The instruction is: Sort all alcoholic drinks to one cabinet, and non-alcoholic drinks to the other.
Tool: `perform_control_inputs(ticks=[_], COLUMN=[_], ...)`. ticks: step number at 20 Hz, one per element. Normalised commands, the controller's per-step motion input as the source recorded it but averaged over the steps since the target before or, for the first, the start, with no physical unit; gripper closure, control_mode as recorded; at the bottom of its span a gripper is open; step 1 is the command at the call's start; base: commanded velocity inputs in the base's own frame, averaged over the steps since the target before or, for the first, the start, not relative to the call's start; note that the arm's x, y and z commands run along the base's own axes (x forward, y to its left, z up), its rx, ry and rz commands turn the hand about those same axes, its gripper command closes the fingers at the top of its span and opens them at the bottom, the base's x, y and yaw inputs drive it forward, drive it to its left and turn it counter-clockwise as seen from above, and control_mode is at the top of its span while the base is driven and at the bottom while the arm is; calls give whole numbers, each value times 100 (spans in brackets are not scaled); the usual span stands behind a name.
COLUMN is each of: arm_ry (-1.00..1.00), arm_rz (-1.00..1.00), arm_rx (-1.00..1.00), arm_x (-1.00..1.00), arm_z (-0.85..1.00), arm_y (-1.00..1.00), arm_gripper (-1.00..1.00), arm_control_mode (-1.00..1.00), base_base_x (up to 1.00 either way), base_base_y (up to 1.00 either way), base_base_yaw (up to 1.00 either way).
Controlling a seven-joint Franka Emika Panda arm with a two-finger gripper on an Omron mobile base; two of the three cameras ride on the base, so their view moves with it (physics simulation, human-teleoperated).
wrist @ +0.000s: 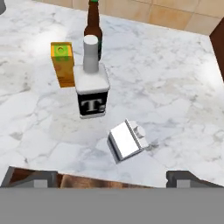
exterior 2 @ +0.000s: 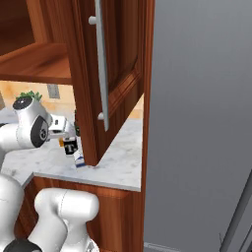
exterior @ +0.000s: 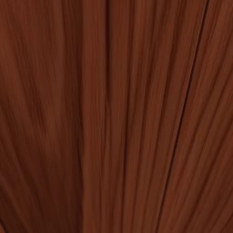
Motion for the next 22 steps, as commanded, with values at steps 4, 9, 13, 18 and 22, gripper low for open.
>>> perform_control_inputs(ticks=[4,9,13,18,22], arm_ry=[-1,0,0,0,0], arm_rz=[0,0,0,0,2], arm_rx=[0,0,0,0,0], arm_x=[63,54,41,39,26], arm_z=[-19,-5,-8,-26,-36], arm_y=[42,22,0,0,12], arm_gripper=[-100,-100,-100,-100,-100], arm_control_mode=[-100,-100,-100,-100,-100], base_base_x=[0,0,0,0,0], base_base_y=[0,0,0,0,0], base_base_yaw=[0,0,0,0,0])
